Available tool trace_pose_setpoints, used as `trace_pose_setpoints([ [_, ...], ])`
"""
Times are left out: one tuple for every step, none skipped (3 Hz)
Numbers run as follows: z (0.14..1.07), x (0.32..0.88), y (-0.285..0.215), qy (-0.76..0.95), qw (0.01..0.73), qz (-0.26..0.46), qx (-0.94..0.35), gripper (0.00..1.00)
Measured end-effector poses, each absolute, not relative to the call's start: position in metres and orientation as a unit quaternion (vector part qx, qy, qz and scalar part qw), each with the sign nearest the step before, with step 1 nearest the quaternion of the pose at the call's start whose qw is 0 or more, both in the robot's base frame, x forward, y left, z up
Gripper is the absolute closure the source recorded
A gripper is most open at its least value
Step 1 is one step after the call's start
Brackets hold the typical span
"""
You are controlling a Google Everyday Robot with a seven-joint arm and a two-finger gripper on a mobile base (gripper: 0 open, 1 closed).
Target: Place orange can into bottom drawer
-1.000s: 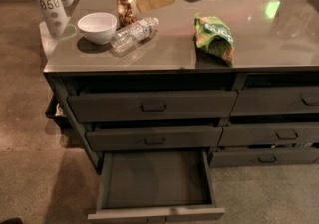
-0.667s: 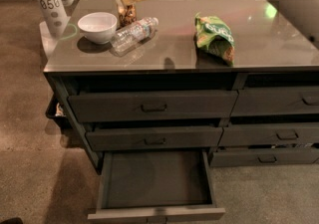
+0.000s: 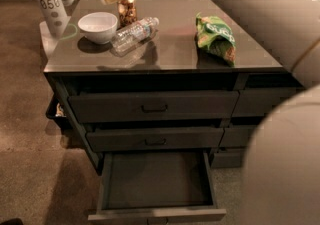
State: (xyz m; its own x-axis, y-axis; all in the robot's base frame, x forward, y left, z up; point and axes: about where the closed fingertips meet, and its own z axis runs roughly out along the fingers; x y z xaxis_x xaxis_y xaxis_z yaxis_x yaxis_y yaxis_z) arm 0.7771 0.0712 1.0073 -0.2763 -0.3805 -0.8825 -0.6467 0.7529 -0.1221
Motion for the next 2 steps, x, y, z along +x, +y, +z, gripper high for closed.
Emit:
trace_pose_setpoints([
  [0.9765, 0.8098, 0.0765, 0.810, 0.477, 0.116, -0.322, 0.00],
  [0.9765, 0.8098, 0.0765, 0.810, 0.477, 0.116, -0.322, 0.00],
])
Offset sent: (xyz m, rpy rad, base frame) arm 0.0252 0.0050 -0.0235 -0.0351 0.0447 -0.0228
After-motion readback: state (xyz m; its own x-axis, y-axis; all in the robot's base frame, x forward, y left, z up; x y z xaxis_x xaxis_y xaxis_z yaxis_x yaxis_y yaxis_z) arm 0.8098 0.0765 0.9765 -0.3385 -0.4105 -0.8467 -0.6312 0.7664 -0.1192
